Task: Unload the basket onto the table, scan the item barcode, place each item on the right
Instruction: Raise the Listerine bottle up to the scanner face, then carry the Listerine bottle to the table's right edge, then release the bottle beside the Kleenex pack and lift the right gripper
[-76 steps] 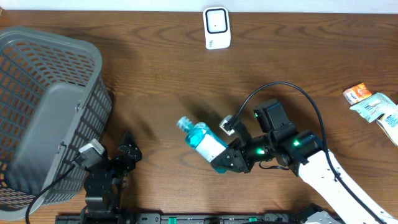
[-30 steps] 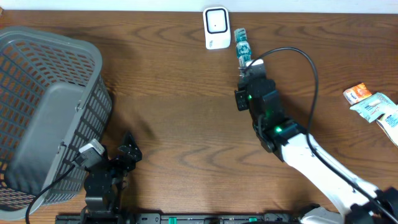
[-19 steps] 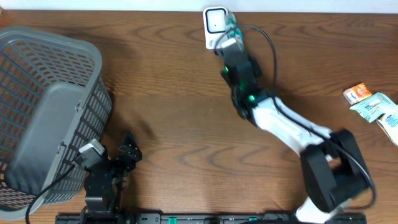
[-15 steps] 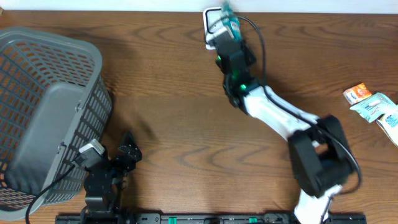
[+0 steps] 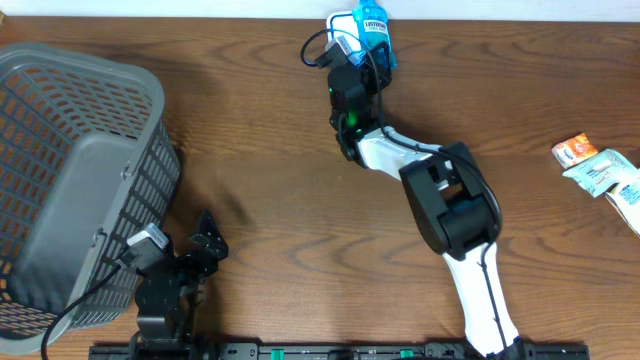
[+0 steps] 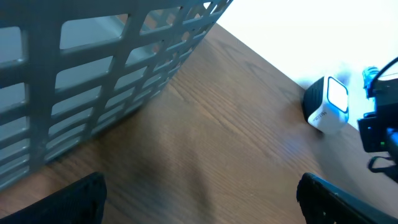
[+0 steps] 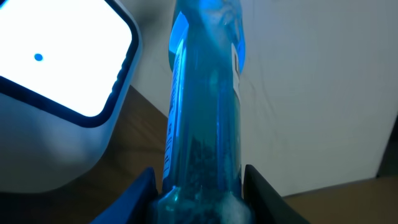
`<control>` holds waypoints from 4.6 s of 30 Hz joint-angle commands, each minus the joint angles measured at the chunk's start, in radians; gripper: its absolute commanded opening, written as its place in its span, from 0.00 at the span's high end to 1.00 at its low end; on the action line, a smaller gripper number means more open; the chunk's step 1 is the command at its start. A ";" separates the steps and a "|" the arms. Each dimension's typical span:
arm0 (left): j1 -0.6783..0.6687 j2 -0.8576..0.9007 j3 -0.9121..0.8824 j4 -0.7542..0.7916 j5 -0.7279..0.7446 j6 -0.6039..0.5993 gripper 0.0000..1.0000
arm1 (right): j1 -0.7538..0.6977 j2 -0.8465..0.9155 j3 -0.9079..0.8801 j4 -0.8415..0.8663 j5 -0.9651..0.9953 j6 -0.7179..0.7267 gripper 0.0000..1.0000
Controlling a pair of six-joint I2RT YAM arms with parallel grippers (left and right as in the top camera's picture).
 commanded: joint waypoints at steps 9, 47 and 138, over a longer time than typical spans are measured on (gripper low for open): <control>0.003 -0.007 -0.009 -0.020 -0.012 -0.002 0.02 | 0.036 0.059 0.074 0.054 0.063 -0.056 0.99; 0.003 -0.007 -0.009 -0.020 -0.012 -0.002 0.03 | 0.068 0.126 0.117 0.277 0.115 -0.515 0.99; 0.003 -0.007 -0.009 -0.020 -0.012 -0.002 0.02 | -0.573 -1.256 0.132 -1.899 -0.933 1.067 0.01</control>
